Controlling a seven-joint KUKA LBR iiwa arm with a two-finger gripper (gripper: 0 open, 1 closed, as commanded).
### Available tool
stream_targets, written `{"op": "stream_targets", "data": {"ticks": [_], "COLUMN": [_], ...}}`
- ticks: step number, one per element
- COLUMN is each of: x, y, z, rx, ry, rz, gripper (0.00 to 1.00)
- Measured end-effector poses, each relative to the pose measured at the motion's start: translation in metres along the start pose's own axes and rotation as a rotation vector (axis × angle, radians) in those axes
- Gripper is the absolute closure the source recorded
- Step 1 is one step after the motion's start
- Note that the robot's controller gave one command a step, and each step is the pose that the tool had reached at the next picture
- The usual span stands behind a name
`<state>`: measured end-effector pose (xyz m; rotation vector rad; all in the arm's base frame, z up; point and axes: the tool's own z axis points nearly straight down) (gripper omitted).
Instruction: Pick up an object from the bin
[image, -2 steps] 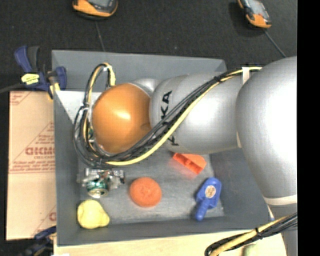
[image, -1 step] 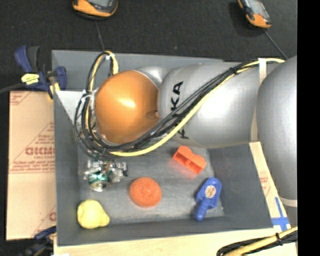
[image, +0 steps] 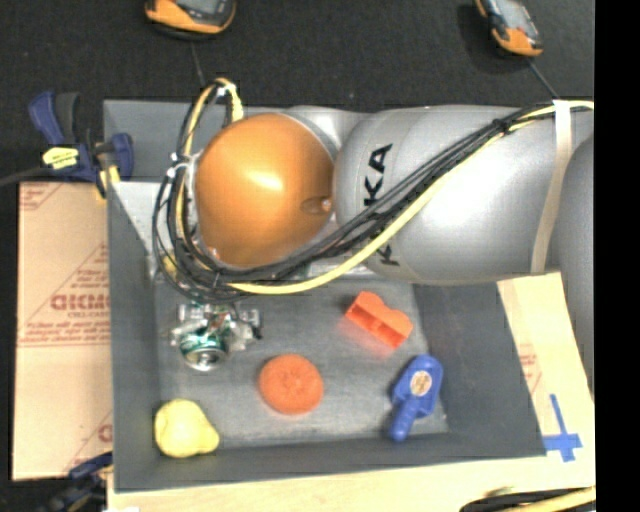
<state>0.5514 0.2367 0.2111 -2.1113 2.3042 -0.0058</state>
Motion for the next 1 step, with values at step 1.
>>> {"op": "stream_targets", "data": {"ticks": [1], "x": [-0.0002], "y": [-0.0011], "z": [-0.0199], "rx": [0.002], "ry": [-0.002], "rz": [0.003], "gripper": [1.0]}}
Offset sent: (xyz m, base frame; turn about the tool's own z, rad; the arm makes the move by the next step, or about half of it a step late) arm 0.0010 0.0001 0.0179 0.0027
